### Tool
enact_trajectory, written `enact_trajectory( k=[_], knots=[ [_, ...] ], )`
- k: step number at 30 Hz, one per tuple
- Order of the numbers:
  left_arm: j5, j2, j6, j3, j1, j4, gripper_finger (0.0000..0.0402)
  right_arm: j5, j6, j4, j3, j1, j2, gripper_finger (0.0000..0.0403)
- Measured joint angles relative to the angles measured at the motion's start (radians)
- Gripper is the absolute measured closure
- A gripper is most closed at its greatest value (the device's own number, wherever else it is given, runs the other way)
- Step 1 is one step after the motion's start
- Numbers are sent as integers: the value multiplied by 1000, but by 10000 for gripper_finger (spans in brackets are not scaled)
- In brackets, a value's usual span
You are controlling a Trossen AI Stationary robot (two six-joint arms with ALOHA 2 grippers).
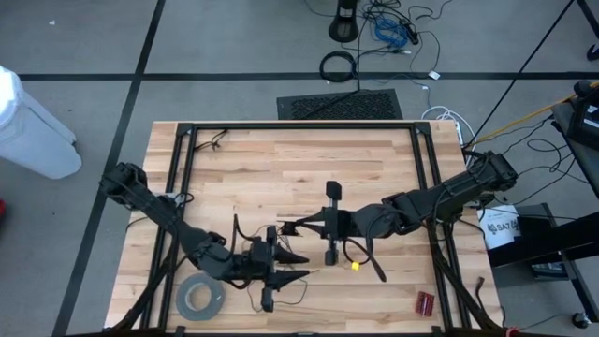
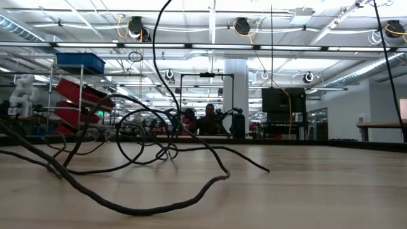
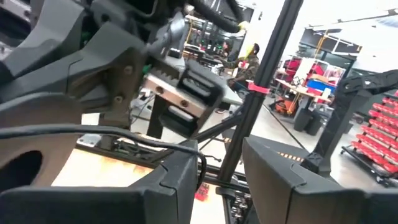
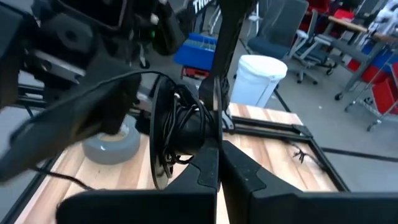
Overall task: Coil cords
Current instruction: Coil the black wire onto the spool
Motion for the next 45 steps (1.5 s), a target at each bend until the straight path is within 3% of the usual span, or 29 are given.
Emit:
enact_trajectory(
  k=[5,16,32,37,45],
  knots=[
    [-4,1,10,0,-16,15,268,1,-22,3,0,-1,-3,403],
    [-11,-3,35,0,-158,-36,268,0,-31,-52,0,4,-92,403],
    [-13,-52,3,1,-315,-388,268,2,-2,-121,0,83,-140,403],
    [-153,-84,-71,1,-319,-445,268,4,20,-121,0,111,-140,403],
    [-137,-88,-113,1,-318,-527,218,1,44,-124,0,133,-140,403]
  ],
)
